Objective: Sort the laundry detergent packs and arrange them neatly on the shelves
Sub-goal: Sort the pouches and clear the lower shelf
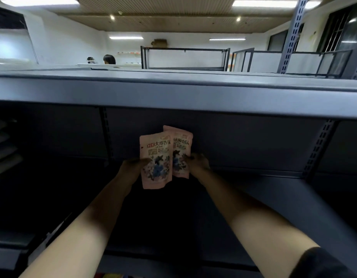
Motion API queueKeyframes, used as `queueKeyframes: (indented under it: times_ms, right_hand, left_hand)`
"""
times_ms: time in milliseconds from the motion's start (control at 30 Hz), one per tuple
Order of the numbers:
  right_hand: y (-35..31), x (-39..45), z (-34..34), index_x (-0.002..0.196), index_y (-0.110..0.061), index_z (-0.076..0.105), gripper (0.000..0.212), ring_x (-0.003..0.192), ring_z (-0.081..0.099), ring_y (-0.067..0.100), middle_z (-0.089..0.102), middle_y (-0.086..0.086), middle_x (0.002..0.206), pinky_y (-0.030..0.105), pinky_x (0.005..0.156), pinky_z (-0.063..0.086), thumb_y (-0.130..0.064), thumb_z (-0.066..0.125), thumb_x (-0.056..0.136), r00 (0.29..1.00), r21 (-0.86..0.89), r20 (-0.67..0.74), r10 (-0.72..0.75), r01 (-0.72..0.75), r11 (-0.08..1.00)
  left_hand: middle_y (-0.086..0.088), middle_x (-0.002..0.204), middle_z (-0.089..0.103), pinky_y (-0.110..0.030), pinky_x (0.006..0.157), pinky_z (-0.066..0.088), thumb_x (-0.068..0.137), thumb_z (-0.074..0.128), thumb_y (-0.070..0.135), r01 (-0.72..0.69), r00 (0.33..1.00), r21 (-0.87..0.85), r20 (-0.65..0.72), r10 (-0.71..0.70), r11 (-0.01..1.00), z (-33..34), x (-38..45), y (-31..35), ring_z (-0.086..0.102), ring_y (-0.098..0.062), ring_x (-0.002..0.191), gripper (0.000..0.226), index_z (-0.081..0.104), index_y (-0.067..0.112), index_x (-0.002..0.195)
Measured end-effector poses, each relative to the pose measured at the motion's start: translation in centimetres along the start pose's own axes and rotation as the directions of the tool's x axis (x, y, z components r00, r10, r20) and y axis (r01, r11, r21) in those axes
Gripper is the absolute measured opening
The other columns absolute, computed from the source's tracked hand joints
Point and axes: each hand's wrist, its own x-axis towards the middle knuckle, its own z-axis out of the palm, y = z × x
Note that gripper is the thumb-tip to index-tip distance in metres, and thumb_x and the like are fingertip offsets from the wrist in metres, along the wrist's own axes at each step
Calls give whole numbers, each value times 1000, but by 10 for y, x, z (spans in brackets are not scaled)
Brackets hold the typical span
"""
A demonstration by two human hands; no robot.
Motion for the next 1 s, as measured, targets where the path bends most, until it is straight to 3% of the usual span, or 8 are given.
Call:
queueKeyframes:
  times_ms: [167, 333, 500, 633, 733, 833, 900, 1000]
  right_hand:
    - [7, -25, -24, 120, -9, 59, 36, 94, 57, 22, 59, 14, 120, 26, 70, 45, -31, 38, 101, 989, 91, -149, -17, 31, 995]
    - [24, -60, -58, 104, -5, 61, 32, 94, 62, 29, 64, 17, 108, 35, 77, 51, -28, 39, 101, 968, 137, -245, -48, 83, 987]
    - [50, -101, -93, 98, -7, 58, 26, 75, 54, 15, 59, 4, 89, 18, 58, 36, -25, 40, 101, 917, 91, -370, -147, 193, 977]
    - [70, -130, -121, 97, -10, 54, 14, 62, 49, 4, 51, -8, 75, 8, 45, 35, -16, 42, 100, 879, 78, -435, -195, 253, 964]
    - [81, -148, -142, 102, -10, 56, 15, 64, 51, 8, 54, -4, 80, 12, 46, 34, -15, 42, 99, 860, 36, -467, -203, 248, 968]
    - [88, -165, -160, 97, -19, 54, 12, 65, 54, 3, 55, -15, 76, 18, 50, 39, -19, 42, 99, 856, 70, -477, -198, 262, 962]
    - [90, -177, -171, 92, -25, 50, 12, 65, 52, -3, 52, -20, 74, 18, 50, 41, -23, 42, 100, 851, 83, -492, -183, 255, 964]
    - [96, -196, -188, 92, -27, 50, 10, 69, 57, 5, 55, -19, 77, 23, 54, 45, -26, 43, 99, 841, 97, -514, -169, 253, 963]
  left_hand:
    - [-16, 125, 58, -38, 90, 47, 96, 54, 19, 7, 996, 43, -90, -3, 999, 16, -16, 13, 58, -32, 105, 36, 54, 3, 127]
    - [-10, 114, 63, -37, 84, 50, 98, 49, 22, -47, 989, -21, -140, 43, 999, 26, -52, 11, 63, -29, 98, 24, 58, 13, 118]
    - [-12, 108, 65, -52, 88, 51, 99, 46, 27, -159, 964, 59, -204, 168, 986, 43, -103, 0, 63, -32, 96, 23, 59, 15, 113]
    - [-3, 92, 63, -44, 81, 54, 98, 47, 31, -234, 926, 91, -283, 251, 968, 63, -146, -3, 63, -29, 92, 14, 57, 23, 94]
    - [4, 78, 59, -39, 72, 53, 98, 46, 31, -276, 895, 146, -323, 309, 950, 79, -178, 2, 62, -25, 81, 22, 52, 28, 77]
    - [-1, 78, 63, -43, 69, 54, 97, 47, 28, -342, 877, 160, -301, 376, 926, 91, -204, 5, 63, -22, 74, 21, 55, 21, 80]
    - [3, 78, 62, -38, 67, 54, 97, 49, 27, -373, 863, 189, -289, 414, 909, 99, -216, 7, 61, -18, 74, 18, 57, 17, 84]
    - [14, 80, 60, -28, 65, 50, 97, 49, 23, -416, 846, 203, -272, 459, 887, 115, -234, 11, 58, -7, 74, 11, 57, 23, 89]
